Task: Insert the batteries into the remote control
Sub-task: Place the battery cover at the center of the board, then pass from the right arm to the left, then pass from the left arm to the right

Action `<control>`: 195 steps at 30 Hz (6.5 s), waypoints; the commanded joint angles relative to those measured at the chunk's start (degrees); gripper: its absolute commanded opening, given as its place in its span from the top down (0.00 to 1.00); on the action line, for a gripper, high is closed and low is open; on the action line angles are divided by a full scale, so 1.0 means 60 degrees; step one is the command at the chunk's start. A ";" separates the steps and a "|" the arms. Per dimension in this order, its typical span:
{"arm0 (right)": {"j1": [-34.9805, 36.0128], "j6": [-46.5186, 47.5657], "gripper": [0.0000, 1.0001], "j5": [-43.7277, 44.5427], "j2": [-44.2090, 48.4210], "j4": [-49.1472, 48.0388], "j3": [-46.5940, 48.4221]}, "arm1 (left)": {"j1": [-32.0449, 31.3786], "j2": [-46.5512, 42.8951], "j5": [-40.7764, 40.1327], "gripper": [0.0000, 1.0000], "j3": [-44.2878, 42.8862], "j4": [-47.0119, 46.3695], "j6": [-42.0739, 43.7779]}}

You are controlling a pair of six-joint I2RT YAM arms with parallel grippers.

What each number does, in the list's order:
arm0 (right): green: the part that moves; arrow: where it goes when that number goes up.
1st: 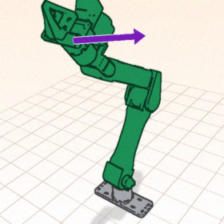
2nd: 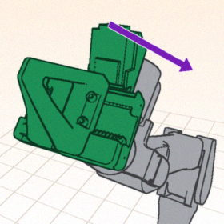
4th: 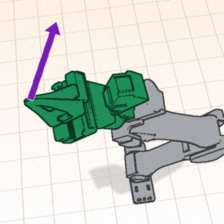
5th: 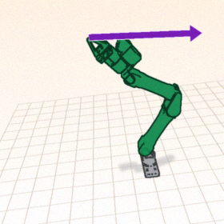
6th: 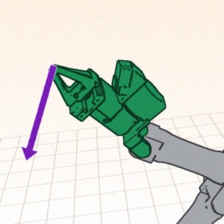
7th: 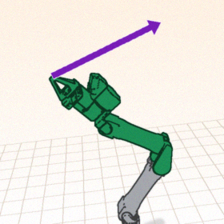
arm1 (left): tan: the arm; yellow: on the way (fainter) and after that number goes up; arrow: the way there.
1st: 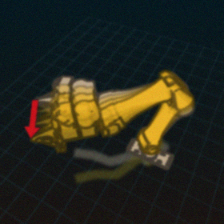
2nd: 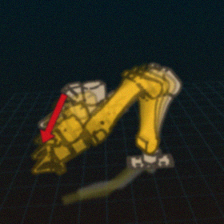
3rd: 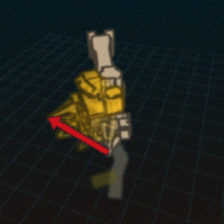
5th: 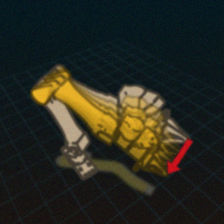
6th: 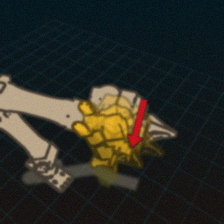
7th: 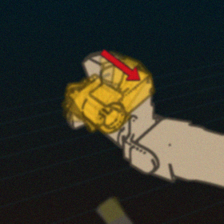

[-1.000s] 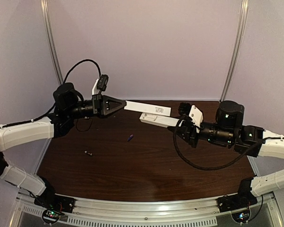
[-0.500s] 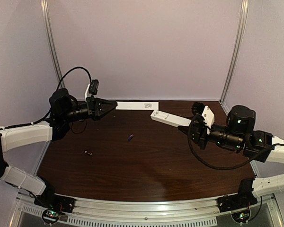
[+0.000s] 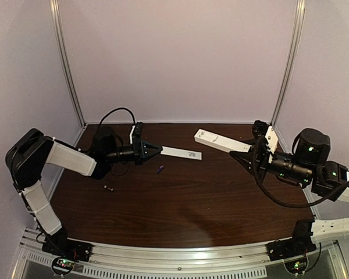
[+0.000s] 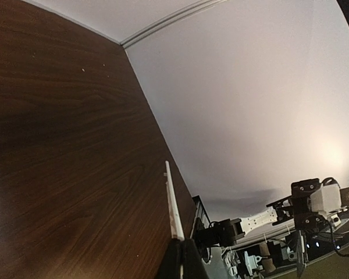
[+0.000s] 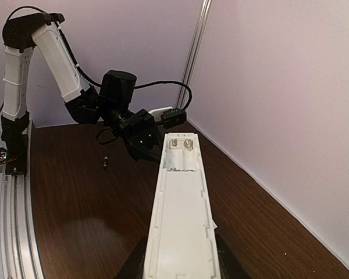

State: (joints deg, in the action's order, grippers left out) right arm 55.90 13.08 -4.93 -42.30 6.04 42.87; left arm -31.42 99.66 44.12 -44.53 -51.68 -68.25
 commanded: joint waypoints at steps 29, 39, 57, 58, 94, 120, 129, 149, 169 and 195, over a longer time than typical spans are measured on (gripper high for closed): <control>-0.0014 -0.0197 1.00 0.0221 -0.0249 -0.0597 -0.0164 | -0.3604 0.6160 -0.1885 0.78 -0.5363 0.1778 -0.0184; -0.0015 -0.0278 1.00 0.0064 -0.0177 -0.0381 0.0009 | -0.3027 0.4034 -0.1828 0.22 -0.4429 0.2792 0.0997; -0.0015 0.0589 1.00 -0.1967 -0.1752 0.0381 0.0870 | -0.0528 -0.2633 -0.2700 0.03 -0.1547 0.6396 0.7127; -0.0015 0.0638 1.00 -0.2091 -0.1830 0.0327 0.0901 | -0.0521 -0.2968 -0.2481 0.03 -0.1448 0.6546 0.7433; 0.0146 0.0382 1.00 -0.4771 -0.3590 -0.0289 0.1369 | -0.4958 -0.3377 -0.3345 0.42 -0.4027 1.1778 1.4387; -0.0866 -0.3081 0.01 -0.0174 -0.2603 -0.0840 0.1000 | -0.4270 -0.2863 -0.6874 1.00 -0.2817 1.0224 0.8726; -0.2025 -0.4554 0.02 -0.0199 -0.3207 -0.0889 0.0517 | -0.4803 -0.1371 -0.9036 1.00 -0.2406 0.9822 0.5842; -0.3135 -0.9663 0.20 -0.4001 -0.5682 -0.4756 -0.0472 | -0.5843 -0.1229 -1.0415 1.00 -0.1890 0.6996 0.6185; -0.2294 -1.2405 0.42 -0.4130 -0.7526 -0.7474 -0.0453 | -0.6201 -0.1082 -1.1187 1.00 -0.2037 0.6152 0.6411; -0.2251 -1.3113 0.88 -0.4205 -0.7979 -0.8691 -0.0832 | -0.6336 -0.1252 -1.1214 0.60 -0.2403 0.7031 0.6752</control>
State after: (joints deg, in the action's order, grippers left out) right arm 43.16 -67.00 -29.82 -90.78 -44.47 39.24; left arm -69.08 93.78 -22.87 -56.31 -9.54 -27.33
